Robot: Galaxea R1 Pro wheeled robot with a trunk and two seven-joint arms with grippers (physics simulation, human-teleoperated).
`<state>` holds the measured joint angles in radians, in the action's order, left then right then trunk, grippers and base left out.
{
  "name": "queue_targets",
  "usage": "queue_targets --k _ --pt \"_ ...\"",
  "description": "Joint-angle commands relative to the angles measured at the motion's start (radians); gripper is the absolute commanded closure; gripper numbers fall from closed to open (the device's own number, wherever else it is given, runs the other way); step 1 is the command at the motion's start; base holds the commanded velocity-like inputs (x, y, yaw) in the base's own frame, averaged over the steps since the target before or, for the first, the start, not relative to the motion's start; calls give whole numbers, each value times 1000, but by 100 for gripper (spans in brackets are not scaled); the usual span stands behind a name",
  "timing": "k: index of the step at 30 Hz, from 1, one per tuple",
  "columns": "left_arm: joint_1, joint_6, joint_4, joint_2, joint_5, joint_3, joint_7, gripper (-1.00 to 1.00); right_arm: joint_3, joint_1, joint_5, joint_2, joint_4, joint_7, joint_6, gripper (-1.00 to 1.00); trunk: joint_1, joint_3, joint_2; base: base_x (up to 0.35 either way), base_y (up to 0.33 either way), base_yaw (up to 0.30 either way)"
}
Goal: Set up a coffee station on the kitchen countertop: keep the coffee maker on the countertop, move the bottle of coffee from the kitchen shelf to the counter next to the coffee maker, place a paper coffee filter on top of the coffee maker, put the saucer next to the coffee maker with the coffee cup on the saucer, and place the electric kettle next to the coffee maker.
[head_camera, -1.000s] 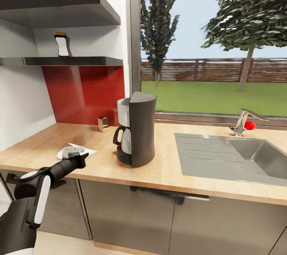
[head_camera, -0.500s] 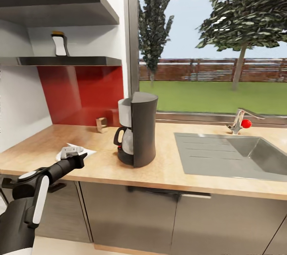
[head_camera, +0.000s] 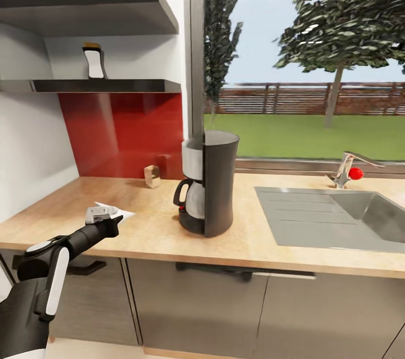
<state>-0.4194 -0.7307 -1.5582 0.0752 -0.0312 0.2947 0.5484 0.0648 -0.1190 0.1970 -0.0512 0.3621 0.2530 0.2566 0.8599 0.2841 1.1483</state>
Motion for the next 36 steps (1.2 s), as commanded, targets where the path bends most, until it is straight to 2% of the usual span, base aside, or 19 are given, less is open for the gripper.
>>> queue_targets --k 1,18,23,36 --pt "-1 -6 0 0 0 1 6 100 4 -1 4 -1 0 -1 3 -100 0 1 1 111 222 -10" --pt "-1 -6 0 0 0 1 6 100 5 -1 4 -1 1 2 1 -100 0 1 1 20 38 -61" --pt "-1 -6 0 1 2 1 6 100 4 -1 4 -1 1 2 1 -100 0 1 1 0 265 -29" --pt "-1 -6 0 3 1 2 7 100 4 -1 4 -1 1 2 1 -100 0 1 1 0 89 -187"
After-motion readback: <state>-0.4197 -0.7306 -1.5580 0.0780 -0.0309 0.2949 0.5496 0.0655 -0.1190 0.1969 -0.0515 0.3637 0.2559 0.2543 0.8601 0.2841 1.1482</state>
